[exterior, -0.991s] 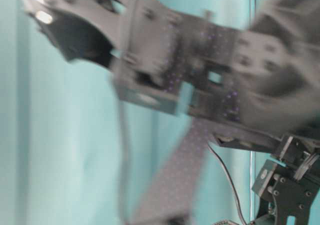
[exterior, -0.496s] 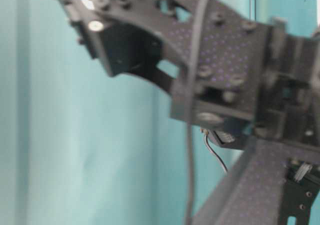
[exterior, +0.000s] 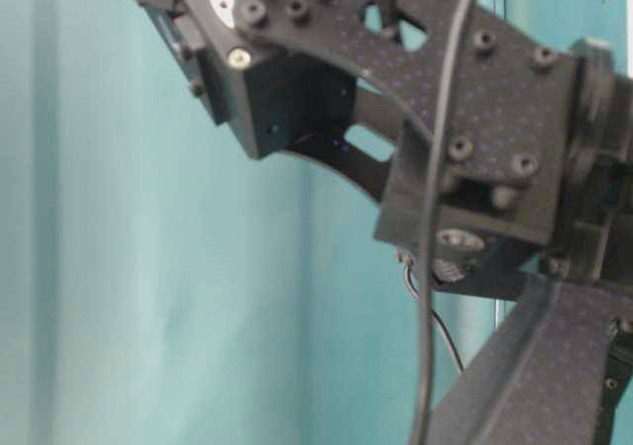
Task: Move the wooden board into place and insert the rod into its hole.
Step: 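Lower the right gripper over the wooden dowel and close on it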
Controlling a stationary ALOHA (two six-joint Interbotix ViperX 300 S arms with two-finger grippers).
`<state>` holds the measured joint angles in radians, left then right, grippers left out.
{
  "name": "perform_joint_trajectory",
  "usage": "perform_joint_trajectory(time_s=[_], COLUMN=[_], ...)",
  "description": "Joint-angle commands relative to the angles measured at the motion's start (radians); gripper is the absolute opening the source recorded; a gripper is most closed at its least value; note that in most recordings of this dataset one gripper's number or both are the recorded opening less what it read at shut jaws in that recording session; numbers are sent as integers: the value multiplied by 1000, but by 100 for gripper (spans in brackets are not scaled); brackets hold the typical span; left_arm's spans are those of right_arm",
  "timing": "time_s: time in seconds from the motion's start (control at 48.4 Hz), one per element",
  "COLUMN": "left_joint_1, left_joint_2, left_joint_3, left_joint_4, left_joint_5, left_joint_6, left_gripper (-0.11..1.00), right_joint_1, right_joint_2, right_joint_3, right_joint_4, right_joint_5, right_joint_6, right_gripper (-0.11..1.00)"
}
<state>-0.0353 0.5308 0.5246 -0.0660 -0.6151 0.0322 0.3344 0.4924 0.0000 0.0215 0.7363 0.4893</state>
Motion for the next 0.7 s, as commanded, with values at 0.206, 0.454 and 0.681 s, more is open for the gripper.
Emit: perform_joint_trajectory(time_s=[0.206,0.454,0.681], left_joint_1=[3,3,5], left_joint_2=[-2,-2,-2], left_joint_3=[3,3,3], left_joint_4=[-2,-2,-2], left_joint_5=[6,5,5], left_joint_6=[0,0,0], left_gripper=[90,90,90], right_joint_1=[-2,-2,0], right_joint_2=[-23,-18,-14], right_joint_3=[-23,-21,-21], right_joint_4=[-6,-6,-6], right_joint_5=[-32,-25,-23], right_joint_6=[2,2,2], right_gripper=[56,55,43])
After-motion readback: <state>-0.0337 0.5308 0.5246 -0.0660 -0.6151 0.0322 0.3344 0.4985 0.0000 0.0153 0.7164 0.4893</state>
